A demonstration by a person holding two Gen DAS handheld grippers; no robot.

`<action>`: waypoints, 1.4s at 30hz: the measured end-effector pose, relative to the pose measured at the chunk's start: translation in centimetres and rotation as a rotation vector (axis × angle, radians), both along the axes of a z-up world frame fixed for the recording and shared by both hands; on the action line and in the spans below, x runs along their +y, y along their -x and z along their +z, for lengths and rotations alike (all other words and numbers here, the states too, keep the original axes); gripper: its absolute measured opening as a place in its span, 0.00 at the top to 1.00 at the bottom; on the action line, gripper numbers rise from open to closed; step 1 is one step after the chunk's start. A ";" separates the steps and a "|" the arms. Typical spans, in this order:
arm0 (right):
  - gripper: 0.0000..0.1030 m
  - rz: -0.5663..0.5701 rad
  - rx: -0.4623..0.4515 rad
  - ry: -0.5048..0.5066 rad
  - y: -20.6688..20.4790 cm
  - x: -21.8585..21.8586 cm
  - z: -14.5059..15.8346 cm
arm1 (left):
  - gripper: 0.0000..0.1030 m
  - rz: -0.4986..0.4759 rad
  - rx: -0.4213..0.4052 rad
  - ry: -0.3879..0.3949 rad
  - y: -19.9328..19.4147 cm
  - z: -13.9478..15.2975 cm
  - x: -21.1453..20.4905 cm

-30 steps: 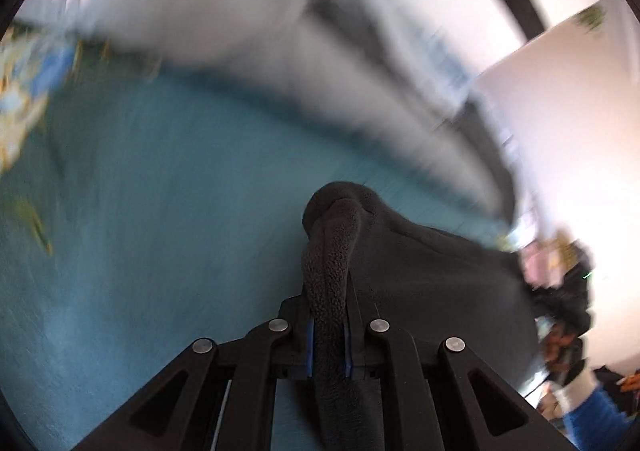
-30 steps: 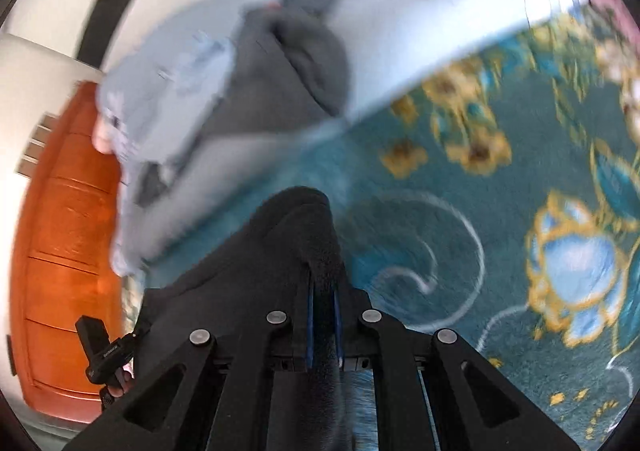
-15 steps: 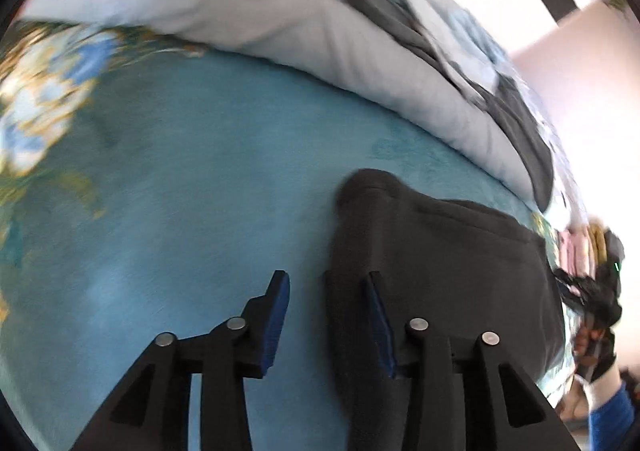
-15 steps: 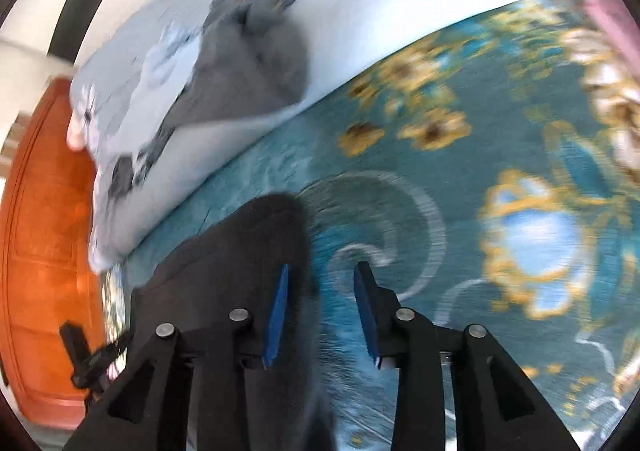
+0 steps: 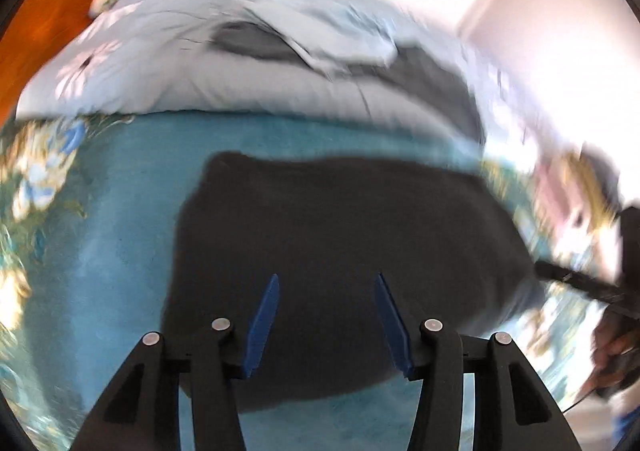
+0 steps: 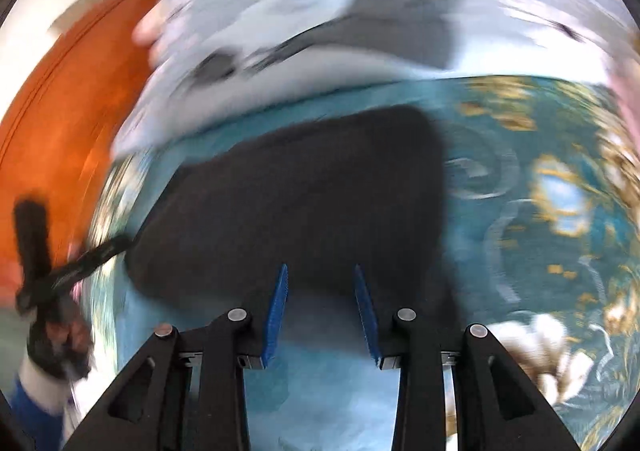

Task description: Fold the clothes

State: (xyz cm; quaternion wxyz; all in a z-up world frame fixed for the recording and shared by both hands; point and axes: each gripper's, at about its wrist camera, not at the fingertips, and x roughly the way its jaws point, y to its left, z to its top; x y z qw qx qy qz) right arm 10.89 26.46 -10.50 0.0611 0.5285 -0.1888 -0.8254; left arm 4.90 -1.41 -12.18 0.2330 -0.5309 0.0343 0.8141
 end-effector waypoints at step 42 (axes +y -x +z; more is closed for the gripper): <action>0.30 -0.620 0.005 0.721 -9.2 9.5 -11.6 | 0.10 0.413 -0.458 -0.601 -1.2 -10.7 -14.2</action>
